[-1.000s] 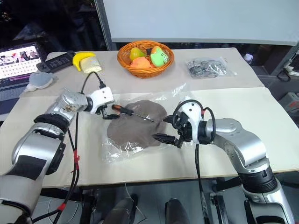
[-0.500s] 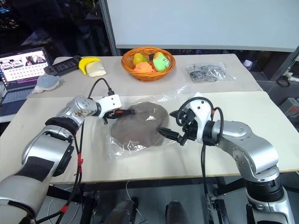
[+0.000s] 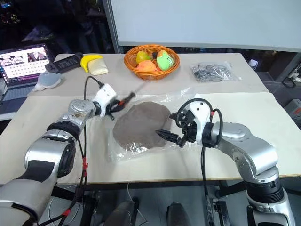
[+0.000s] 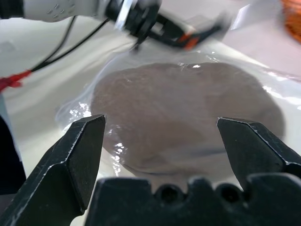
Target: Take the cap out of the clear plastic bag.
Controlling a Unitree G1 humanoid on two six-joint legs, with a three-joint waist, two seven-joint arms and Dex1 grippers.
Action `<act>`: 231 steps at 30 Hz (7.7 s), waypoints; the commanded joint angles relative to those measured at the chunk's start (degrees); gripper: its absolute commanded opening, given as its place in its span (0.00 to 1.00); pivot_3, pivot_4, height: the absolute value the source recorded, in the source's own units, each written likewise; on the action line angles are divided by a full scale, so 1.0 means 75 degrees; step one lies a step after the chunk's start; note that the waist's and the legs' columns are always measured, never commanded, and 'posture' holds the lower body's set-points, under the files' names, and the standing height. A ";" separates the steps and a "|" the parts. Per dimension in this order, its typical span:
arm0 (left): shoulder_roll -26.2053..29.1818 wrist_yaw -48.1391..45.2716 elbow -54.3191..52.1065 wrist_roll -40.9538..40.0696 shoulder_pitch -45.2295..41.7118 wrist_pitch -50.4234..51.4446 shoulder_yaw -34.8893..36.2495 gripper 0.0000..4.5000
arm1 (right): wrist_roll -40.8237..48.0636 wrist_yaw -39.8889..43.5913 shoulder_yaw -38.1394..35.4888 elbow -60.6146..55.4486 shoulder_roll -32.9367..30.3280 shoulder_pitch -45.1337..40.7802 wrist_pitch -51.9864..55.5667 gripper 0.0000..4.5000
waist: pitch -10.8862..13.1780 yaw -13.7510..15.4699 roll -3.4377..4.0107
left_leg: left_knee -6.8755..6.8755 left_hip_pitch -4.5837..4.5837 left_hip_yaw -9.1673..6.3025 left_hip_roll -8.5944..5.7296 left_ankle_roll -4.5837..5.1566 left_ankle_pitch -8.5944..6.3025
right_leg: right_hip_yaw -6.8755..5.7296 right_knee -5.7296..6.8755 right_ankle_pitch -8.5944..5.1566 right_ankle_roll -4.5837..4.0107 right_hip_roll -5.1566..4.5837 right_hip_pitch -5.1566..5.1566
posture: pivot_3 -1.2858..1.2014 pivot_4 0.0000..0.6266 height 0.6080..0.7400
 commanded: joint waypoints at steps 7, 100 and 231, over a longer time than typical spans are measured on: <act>0.2031 0.4128 0.0004 -0.0555 -0.0056 0.1354 0.1409 0.47 | 0.0066 -0.0241 -0.0171 0.0045 0.0304 -0.0095 -0.0086 1.00 | 0.0005 -0.0225 -0.0011 | -0.0013 -0.0007 0.0035 -0.0002 0.0000 0.0000 | 0.0005 0.0038 0.0036 -0.0058 -0.0020 -0.0052 | 0.52 0.24 1.00; 0.3864 -0.0644 -1.4662 -0.6825 0.8378 0.6753 0.2676 0.93 | -0.9317 -0.0338 0.5004 0.5521 0.1840 0.0011 -0.7983 0.07 | -0.0015 0.0053 -0.0034 | -0.0059 0.0298 0.0300 0.0371 -0.0129 -0.0083 | 0.0209 -0.0040 0.0058 -0.0260 0.0254 0.0110 | 0.52 0.24 1.00; 0.4016 0.0530 -1.5766 -0.7793 0.9129 0.7241 0.3177 0.93 | -0.6648 -0.3818 0.2820 0.5203 0.5271 -0.2549 -0.3288 0.61 | 0.0081 0.0006 0.0034 | -0.0100 0.0141 0.0411 0.0431 -0.0103 -0.0075 | 0.0253 -0.0083 0.0159 -0.0262 0.0302 -0.0062 | 0.52 0.24 1.00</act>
